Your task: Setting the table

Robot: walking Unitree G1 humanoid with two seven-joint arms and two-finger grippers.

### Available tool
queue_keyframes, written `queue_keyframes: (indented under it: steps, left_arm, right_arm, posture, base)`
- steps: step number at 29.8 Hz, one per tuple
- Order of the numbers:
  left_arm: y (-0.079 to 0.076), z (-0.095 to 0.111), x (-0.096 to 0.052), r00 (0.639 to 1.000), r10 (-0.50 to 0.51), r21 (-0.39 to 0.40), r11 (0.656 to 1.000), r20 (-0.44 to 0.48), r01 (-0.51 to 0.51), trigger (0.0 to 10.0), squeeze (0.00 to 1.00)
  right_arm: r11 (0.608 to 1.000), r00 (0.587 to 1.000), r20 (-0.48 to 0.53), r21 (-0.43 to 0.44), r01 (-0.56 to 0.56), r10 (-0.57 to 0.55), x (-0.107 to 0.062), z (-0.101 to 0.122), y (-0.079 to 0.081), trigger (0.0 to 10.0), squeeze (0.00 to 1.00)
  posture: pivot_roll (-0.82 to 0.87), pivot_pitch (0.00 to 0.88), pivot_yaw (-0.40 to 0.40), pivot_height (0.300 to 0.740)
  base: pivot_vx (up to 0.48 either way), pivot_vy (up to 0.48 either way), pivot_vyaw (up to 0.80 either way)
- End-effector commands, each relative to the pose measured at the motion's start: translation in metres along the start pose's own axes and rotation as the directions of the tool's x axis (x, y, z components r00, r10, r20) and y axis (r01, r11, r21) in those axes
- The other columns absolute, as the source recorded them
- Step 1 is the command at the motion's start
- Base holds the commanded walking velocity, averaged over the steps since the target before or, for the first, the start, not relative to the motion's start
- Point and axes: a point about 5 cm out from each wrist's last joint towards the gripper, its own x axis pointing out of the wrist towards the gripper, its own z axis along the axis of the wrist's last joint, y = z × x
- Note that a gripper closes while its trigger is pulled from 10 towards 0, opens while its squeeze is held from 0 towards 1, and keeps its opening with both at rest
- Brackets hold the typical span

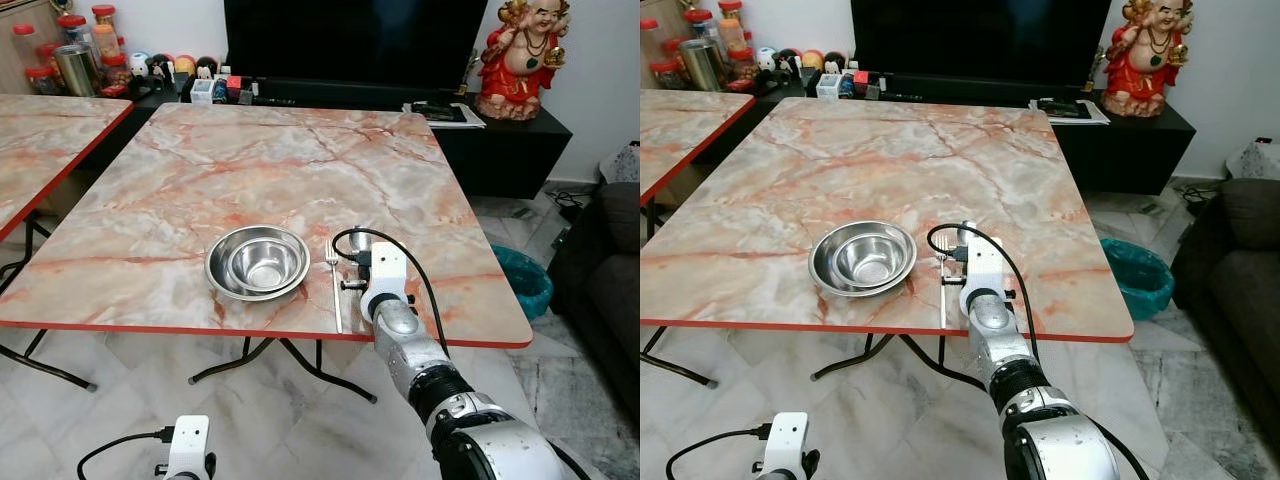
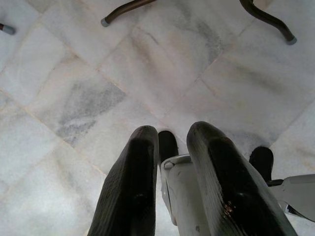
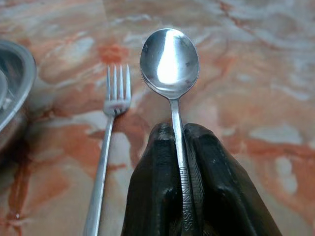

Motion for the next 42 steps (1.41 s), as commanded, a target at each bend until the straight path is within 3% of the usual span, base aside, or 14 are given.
queue_keyframes:
  steps: [1,14,26,42]
  left_arm:
    - [0.002,-0.003,0.0,1.0,0.012,0.007,1.0,-0.017,-0.012,10.0,0.0]
    - [0.004,-0.006,-0.002,1.0,0.019,-0.005,1.0,-0.014,-0.019,10.0,0.0]
    - [0.002,-0.001,0.0,1.0,0.007,0.012,1.0,-0.007,-0.007,10.0,0.0]
    - [0.0,0.002,0.001,1.0,0.0,0.012,1.0,0.002,0.0,10.0,0.0]
  right_arm:
    - [1.0,1.0,0.028,0.018,0.01,-0.011,0.003,0.012,-0.002,10.0,0.0]
    - [1.0,0.997,0.076,0.026,-0.006,0.004,0.004,0.021,-0.001,10.0,0.0]
    - [1.0,0.997,0.079,0.02,-0.001,0.0,0.001,0.008,-0.009,10.0,0.0]
    - [1.0,0.995,0.097,0.023,0.017,-0.019,0.0,0.008,-0.016,10.0,0.0]
  posture:
    - [0.09,0.0,-0.061,0.74]
    - [0.1,0.0,-0.069,0.74]
    - [0.08,0.0,-0.061,0.74]
    - [0.08,0.0,-0.057,0.74]
  base:
    - [0.0,0.0,0.0]
    - [0.0,0.0,0.0]
    - [0.0,0.0,0.0]
    - [0.287,0.0,0.0]
